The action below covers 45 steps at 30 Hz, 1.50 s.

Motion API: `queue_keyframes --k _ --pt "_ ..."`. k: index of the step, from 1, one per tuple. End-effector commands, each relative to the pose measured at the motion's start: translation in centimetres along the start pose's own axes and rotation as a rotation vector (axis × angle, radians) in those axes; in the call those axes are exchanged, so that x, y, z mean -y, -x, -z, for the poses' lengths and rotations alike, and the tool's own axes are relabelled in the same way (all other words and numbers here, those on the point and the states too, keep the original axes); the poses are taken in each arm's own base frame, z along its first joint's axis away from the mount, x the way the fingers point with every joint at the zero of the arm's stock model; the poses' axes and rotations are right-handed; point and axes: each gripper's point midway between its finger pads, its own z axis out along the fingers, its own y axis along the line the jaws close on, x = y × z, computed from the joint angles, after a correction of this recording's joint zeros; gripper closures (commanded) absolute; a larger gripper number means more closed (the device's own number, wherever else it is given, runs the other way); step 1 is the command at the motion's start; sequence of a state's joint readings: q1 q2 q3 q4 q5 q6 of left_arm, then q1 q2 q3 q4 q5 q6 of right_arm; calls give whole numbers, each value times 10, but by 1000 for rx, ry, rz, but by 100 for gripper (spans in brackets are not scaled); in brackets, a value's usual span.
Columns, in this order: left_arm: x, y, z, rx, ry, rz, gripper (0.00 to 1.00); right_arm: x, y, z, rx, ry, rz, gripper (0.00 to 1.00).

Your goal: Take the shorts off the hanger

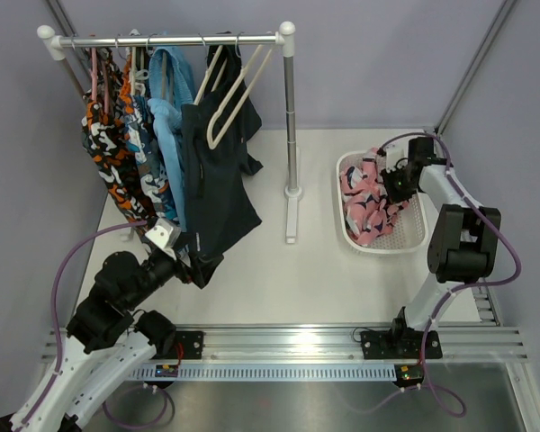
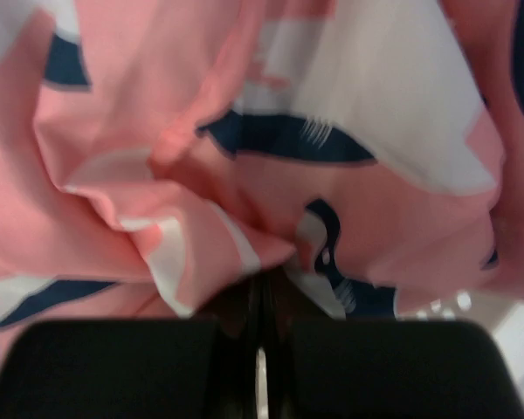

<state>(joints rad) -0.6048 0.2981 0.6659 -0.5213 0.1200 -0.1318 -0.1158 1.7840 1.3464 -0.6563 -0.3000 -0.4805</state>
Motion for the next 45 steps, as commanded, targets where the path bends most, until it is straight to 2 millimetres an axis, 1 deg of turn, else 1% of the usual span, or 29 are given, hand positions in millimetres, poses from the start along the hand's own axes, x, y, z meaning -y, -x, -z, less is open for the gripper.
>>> queue_keyframes --k 1,3,4,8,10,12,13,14,15,16,17,18,19,20,21,22,23,24,26,27,30,31,33,34,36,39,40,42,45 --pt "3 13 -2 37 -13 1 1 26 -32 -6 -150 -125 115 100" --pt "3 13 -2 37 -13 1 1 31 -40 -10 -178 -151 133 100" --pt "3 13 -2 35 -13 1 1 30 -46 -13 -195 -146 133 100" --pt "3 13 -2 35 -12 0 1 28 -60 -21 -222 -130 138 98" --pt "3 12 -3 35 -12 0 1 25 -63 -23 -224 -121 136 91" --pt "3 13 -2 36 -10 0 1 20 -59 -21 -198 -98 129 83" --pt "3 13 -2 37 -10 0 1 19 -52 -12 -173 -104 126 73" --pt "3 14 -2 39 -11 -1 1 16 -45 -6 -138 -85 110 68" --pt "3 14 -2 38 -12 -1 1 13 -32 14 -84 -91 102 63" --pt "4 14 -1 40 -14 -1 1 14 -19 28 -36 -98 93 50" --pt "4 15 -1 38 -18 -1 1 15 -10 42 4 -110 49 45" --pt "5 15 -2 37 -21 -1 1 13 7 71 65 -126 50 43" --pt "5 15 -2 34 -22 -2 1 10 15 87 100 -124 41 32" --pt "6 16 -2 33 -28 -4 1 4 23 101 145 -108 42 23" --pt "6 15 -3 29 -28 -3 1 1 35 129 209 -134 48 13" --pt "6 15 -3 27 -29 -3 1 -1 41 143 245 -150 31 1" --pt "7 17 -4 30 -31 -5 1 -3 45 154 271 -160 28 0" --pt "7 17 -4 30 -32 -5 1 -8 52 174 314 -179 25 1" --pt "8 18 -5 32 -36 -5 1 -18 57 189 358 -162 -15 0" --pt "8 18 -5 33 -38 -6 1 -27 60 202 400 -154 -20 1" --pt "9 17 -6 35 -47 -5 1 -54 60 210 513 -68 -128 0" --pt "9 18 -6 38 -48 -5 1 -71 59 210 544 14 -175 1" --pt "9 19 -5 40 -45 -7 1 -91 53 211 603 82 -178 1" --pt "8 19 -4 39 -39 -6 1 -97 52 214 627 108 -225 1" --pt "7 19 -4 42 -34 -5 1 -107 44 220 674 121 -228 1" --pt "6 17 -4 38 -28 -1 1 -108 33 225 720 70 -247 1" --pt "5 18 -4 43 -24 0 1 -107 31 232 749 40 -247 1" --pt "3 16 -5 40 -12 2 1 -103 22 228 752 4 -273 0" --pt "1 16 -4 46 1 4 1 -106 12 225 765 -3 -278 1"
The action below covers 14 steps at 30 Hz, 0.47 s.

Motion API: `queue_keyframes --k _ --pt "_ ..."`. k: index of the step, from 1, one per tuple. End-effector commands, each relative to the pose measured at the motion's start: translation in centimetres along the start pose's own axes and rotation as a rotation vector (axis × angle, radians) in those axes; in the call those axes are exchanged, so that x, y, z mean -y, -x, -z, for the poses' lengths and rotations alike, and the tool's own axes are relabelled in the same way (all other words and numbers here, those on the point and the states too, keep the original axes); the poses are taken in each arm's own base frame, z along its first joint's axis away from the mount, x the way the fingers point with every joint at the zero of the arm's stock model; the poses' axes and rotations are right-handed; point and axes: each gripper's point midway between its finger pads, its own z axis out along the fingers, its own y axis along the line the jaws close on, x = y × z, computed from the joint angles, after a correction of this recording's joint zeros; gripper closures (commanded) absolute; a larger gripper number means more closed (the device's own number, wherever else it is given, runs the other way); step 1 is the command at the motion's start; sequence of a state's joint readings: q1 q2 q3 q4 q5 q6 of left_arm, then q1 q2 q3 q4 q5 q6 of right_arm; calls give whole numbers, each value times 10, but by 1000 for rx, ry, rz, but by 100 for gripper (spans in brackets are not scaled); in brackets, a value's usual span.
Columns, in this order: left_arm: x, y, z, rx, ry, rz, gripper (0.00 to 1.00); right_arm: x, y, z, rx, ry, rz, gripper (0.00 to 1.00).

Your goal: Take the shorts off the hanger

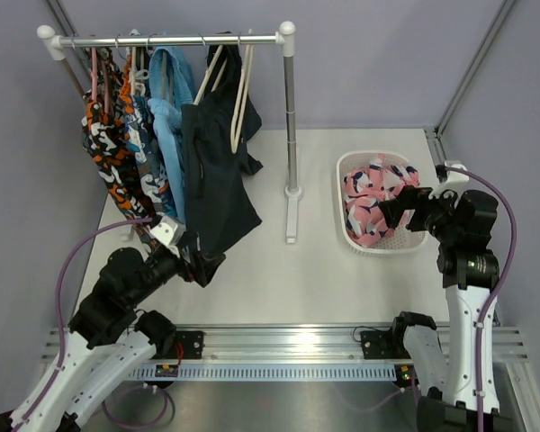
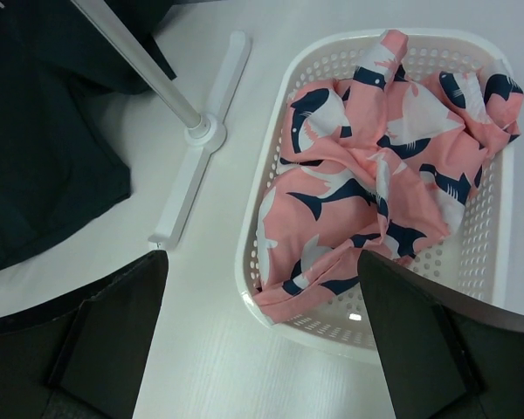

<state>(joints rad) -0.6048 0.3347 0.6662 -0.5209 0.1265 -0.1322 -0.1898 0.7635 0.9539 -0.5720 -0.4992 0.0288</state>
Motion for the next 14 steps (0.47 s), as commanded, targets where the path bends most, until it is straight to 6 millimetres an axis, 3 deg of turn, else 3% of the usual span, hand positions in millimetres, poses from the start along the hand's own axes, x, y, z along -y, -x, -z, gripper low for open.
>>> queue_keyframes --k 1,14 --pt "0 21 4 85 8 -1 1 0 8 2 83 -16 -10 1" --pt "-3 23 7 105 27 1 1 3 13 13 122 -53 60 1"
